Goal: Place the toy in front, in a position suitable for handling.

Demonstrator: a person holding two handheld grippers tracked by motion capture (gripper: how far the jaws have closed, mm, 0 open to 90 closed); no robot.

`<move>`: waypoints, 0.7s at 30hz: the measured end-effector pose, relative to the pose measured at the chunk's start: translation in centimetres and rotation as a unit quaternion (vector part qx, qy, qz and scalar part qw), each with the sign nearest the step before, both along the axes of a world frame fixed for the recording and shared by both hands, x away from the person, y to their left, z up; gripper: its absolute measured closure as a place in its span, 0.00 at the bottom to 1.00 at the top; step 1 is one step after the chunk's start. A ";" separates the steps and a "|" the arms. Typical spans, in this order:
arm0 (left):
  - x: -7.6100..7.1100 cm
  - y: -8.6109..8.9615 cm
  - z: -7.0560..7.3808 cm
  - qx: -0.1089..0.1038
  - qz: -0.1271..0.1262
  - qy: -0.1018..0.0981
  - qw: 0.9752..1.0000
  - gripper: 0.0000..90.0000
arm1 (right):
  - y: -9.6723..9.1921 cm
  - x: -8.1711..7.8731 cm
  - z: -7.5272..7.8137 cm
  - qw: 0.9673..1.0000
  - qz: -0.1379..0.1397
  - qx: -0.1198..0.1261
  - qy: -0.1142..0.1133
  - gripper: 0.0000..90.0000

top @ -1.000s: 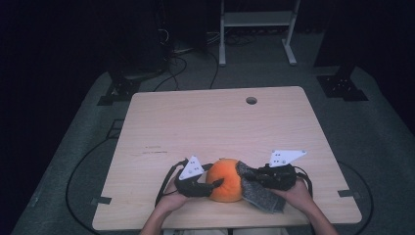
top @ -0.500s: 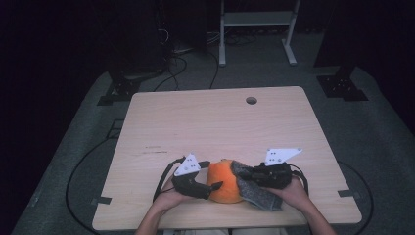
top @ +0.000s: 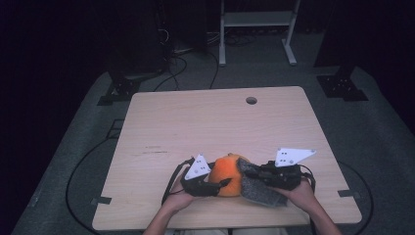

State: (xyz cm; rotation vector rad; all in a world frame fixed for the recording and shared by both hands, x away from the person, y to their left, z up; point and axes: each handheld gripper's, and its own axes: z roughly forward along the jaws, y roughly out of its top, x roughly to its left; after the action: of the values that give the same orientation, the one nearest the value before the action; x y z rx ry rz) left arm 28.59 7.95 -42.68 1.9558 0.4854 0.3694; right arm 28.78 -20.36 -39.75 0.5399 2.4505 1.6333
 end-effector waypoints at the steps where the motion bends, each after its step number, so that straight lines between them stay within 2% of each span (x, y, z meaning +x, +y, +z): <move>1: -0.2 -0.4 -0.1 0.004 -0.001 -0.018 1.000 0.39 | 0.3 -0.1 0.4 1.000 0.004 0.013 -0.006 0.90; 2: -0.3 -0.8 -0.3 0.012 -0.005 -0.032 0.999 0.38 | 1.0 -0.2 0.7 1.000 0.007 0.008 -0.016 0.89; 3: -0.5 -1.3 -0.6 0.036 -0.013 -0.037 0.999 0.36 | 1.6 -0.3 0.7 1.000 0.005 -0.007 -0.023 0.89; 4: -0.5 -1.4 -0.8 0.044 -0.018 -0.026 0.999 0.32 | 2.5 -0.3 0.3 0.999 0.004 -0.033 -0.032 0.89; 5: -0.4 -1.2 -0.9 0.041 -0.017 -0.015 0.999 0.25 | 2.9 -0.2 -0.2 0.998 0.007 -0.046 -0.034 0.89; 6: -0.1 -0.8 -0.8 0.022 -0.013 0.012 1.000 0.21 | 3.0 -0.2 -0.6 0.998 0.007 -0.046 -0.033 0.90; 7: 0.2 -0.4 -0.6 0.008 -0.012 0.038 0.999 0.21 | 3.0 -0.2 -0.9 0.999 0.007 -0.036 -0.028 0.89; 8: 0.3 -0.2 -0.6 0.001 -0.006 0.040 0.999 0.22 | 3.0 -0.2 -0.9 0.999 0.005 -0.036 -0.025 0.89; 10: 0.2 -0.2 -0.8 0.010 -0.005 0.029 1.000 0.30 | 2.8 -0.2 -0.8 0.999 -0.008 -0.039 -0.035 0.89; 11: 0.1 -0.1 -0.9 0.012 -0.008 0.026 1.000 0.33 | 2.5 0.1 -0.9 0.999 -0.011 -0.038 -0.030 0.89; 14: 0.0 0.3 -1.0 0.026 -0.014 0.019 0.999 0.34 | 1.3 0.6 -1.2 0.998 -0.041 -0.035 -0.020 0.89; 16: 0.1 0.5 -1.0 0.015 -0.017 0.027 0.999 0.32 | 0.6 0.8 -1.5 0.998 -0.051 -0.033 -0.012 0.90; 18: 0.5 0.4 -0.7 -0.002 -0.010 0.054 0.998 0.20 | 0.7 0.7 -1.6 0.998 -0.044 -0.037 -0.009 0.90; 19: 0.6 0.4 -0.6 -0.010 -0.005 0.061 0.998 0.18 | 0.9 0.7 -1.6 0.998 -0.040 -0.041 -0.010 0.90; 21: 0.5 0.2 -0.5 -0.007 -0.002 0.052 0.999 0.21 | 1.1 0.6 -1.6 0.998 -0.039 -0.046 -0.014 0.90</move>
State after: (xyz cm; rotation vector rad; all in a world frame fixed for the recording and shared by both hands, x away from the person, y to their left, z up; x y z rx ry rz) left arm 29.13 8.20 -43.23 1.9682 0.5505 0.2612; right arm 29.33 -19.23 -41.30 0.5866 2.4393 1.4798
